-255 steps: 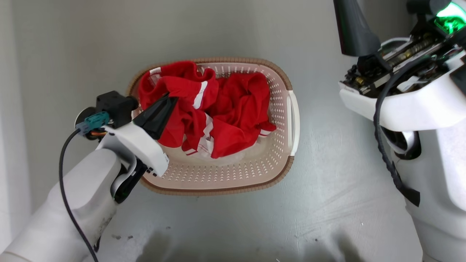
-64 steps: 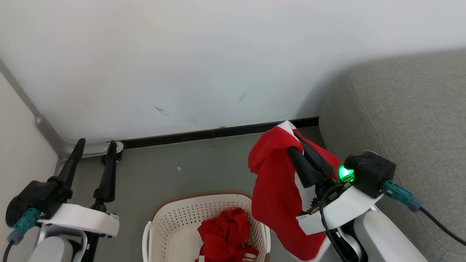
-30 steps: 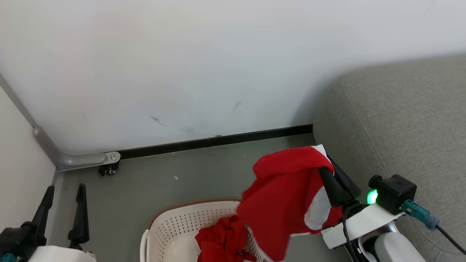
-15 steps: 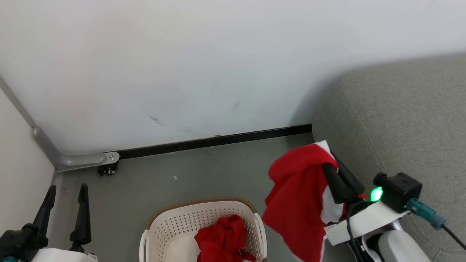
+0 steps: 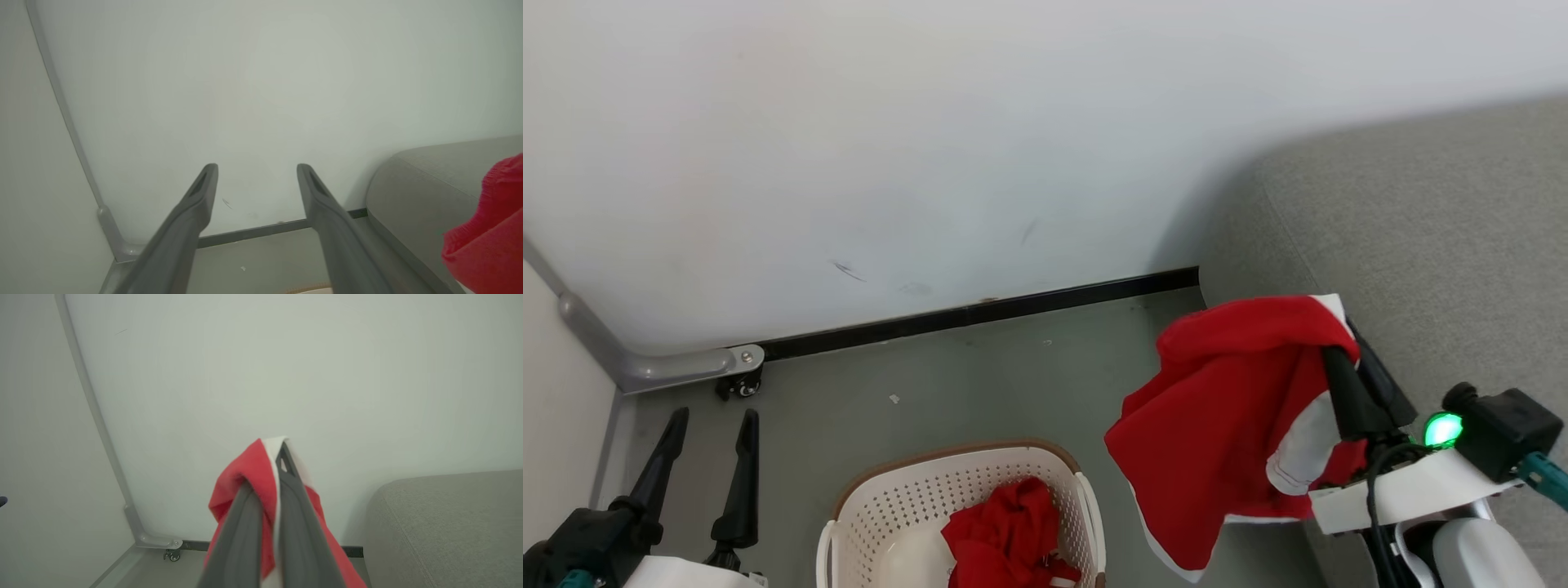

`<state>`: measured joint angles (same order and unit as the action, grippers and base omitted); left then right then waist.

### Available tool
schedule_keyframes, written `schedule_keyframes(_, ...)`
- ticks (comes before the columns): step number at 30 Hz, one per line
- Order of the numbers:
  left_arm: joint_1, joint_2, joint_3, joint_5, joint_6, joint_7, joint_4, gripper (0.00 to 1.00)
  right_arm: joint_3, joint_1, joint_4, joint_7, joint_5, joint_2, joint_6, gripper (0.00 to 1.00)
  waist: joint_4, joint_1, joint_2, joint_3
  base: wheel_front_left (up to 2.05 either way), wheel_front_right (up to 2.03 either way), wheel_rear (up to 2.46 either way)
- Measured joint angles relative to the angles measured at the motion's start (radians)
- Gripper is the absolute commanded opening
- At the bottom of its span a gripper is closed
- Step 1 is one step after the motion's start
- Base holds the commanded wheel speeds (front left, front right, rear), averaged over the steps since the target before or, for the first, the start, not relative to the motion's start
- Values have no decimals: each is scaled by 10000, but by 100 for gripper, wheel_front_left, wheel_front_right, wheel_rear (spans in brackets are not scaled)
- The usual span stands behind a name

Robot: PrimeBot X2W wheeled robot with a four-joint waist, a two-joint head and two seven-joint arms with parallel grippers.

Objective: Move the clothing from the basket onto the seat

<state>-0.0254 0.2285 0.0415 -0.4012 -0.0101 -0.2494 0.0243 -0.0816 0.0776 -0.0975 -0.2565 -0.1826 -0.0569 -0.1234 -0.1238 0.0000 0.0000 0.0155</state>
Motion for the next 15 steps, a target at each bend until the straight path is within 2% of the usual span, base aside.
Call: schedule_keyframes(15, 406, 8, 194, 82, -280, 0, 35, 100, 552, -540, -602, 0, 276, 102, 0, 0, -731, 0, 0, 341, 0, 0, 0)
